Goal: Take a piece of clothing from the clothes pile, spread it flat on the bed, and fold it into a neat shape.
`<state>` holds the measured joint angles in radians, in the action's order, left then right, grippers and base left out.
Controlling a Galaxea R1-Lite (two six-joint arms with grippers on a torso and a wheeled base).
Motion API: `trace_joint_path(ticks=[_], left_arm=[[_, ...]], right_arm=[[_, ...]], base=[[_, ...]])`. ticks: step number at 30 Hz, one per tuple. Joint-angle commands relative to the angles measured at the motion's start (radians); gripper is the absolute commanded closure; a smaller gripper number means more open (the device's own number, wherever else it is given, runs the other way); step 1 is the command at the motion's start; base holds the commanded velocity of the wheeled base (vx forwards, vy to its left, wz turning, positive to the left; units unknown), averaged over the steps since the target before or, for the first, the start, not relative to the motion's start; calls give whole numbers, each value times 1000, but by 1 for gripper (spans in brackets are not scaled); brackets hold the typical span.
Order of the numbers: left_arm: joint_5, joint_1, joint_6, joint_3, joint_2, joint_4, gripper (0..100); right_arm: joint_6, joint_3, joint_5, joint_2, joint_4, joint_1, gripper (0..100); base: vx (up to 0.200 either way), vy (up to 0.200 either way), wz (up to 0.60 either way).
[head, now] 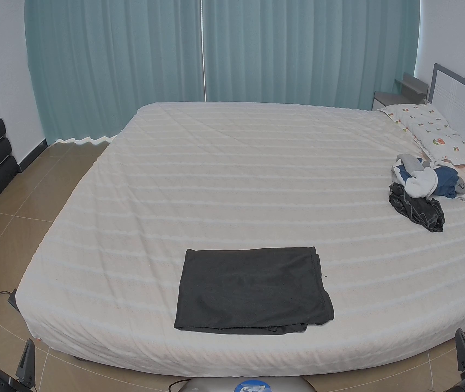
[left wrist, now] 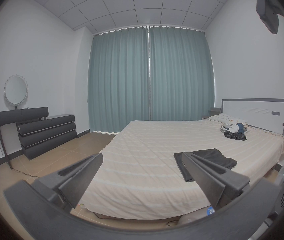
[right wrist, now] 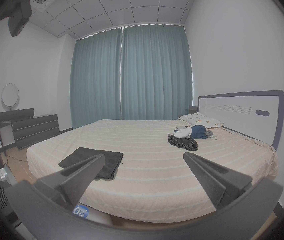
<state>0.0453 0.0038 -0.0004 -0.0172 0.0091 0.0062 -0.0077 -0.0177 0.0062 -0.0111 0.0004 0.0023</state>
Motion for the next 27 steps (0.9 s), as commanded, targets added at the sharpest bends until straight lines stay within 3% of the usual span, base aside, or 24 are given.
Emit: trace_joint_path(ticks=[1, 27], left_arm=[[1, 1, 2, 17, -8, 0, 0], [-4, 1, -3, 17, -6, -2, 0]], right_arm=[[3, 18, 1, 11, 0, 1, 0], [9, 18, 3, 11, -2, 4, 0]], base=[[0, 0, 0], [0, 0, 0]])
